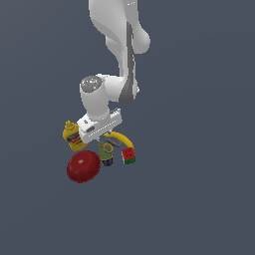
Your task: Pick up a designated object from a clutter of objects.
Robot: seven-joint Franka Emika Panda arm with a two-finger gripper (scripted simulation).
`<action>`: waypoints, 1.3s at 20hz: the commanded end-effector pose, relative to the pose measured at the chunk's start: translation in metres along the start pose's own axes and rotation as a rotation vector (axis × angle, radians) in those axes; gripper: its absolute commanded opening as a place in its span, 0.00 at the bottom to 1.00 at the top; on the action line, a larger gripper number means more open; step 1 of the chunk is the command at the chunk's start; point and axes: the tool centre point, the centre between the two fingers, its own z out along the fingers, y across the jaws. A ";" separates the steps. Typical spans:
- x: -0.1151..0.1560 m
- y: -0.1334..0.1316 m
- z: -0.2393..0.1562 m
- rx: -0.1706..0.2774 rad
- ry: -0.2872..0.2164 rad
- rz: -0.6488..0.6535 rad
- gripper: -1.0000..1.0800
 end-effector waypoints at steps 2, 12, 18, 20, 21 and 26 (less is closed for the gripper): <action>0.000 0.000 0.001 -0.001 0.001 0.000 0.00; 0.000 0.000 0.000 -0.001 0.001 0.000 0.00; -0.003 -0.003 -0.012 -0.001 0.001 0.000 0.00; -0.004 -0.004 -0.020 -0.001 0.001 0.000 0.00; -0.005 -0.005 -0.024 -0.001 0.001 0.000 0.00; -0.012 -0.012 -0.052 -0.001 0.001 0.000 0.00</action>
